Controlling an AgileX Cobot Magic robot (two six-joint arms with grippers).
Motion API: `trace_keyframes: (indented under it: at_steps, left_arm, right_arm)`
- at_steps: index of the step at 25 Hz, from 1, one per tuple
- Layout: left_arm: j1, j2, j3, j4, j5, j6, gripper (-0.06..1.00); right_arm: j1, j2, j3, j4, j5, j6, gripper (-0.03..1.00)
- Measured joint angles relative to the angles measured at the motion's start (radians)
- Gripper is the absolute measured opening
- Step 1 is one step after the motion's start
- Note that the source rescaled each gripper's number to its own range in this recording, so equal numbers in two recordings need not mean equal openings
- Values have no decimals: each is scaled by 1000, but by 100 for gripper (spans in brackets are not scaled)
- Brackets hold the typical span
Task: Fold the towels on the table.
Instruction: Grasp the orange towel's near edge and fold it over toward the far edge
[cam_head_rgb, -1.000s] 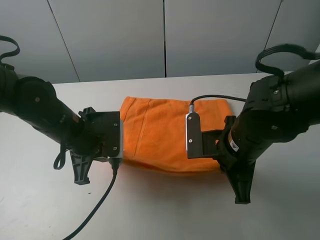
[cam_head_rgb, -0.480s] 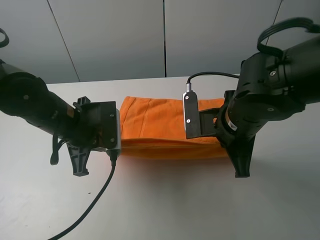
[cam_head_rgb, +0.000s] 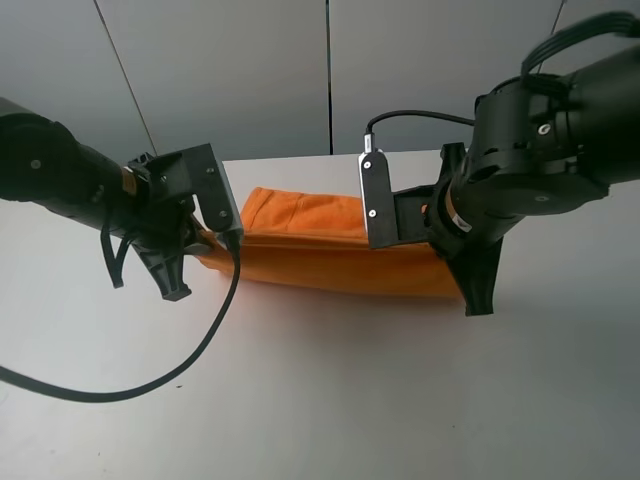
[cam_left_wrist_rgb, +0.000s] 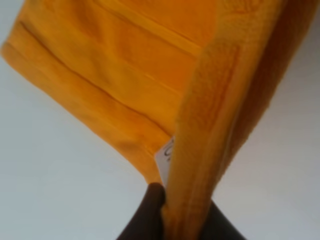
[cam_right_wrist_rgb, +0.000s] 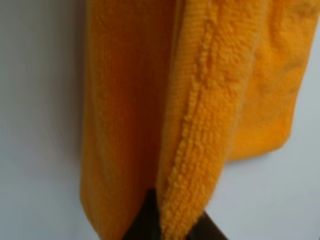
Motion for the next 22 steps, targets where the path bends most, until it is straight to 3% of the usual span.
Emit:
trace_keyframes:
  at_steps: [4,11,17,22]
  left_arm:
    - [24,0,-58,0,-26,-4,0]
    - [90,0,-89,0,-65,-4,0]
    - [103,0,-90,2,-94,-4,0]
    - [103,5,-90,5,-118,-5,0]
  right_arm:
    - [-58,0,-4,-66,-42,71,0]
    - [-83,0,-32,-124,-142,136,0]
    - [-85,0,-49,-224,-151,163,0]
    - [-88,2,-59,-248,-151,168,0]
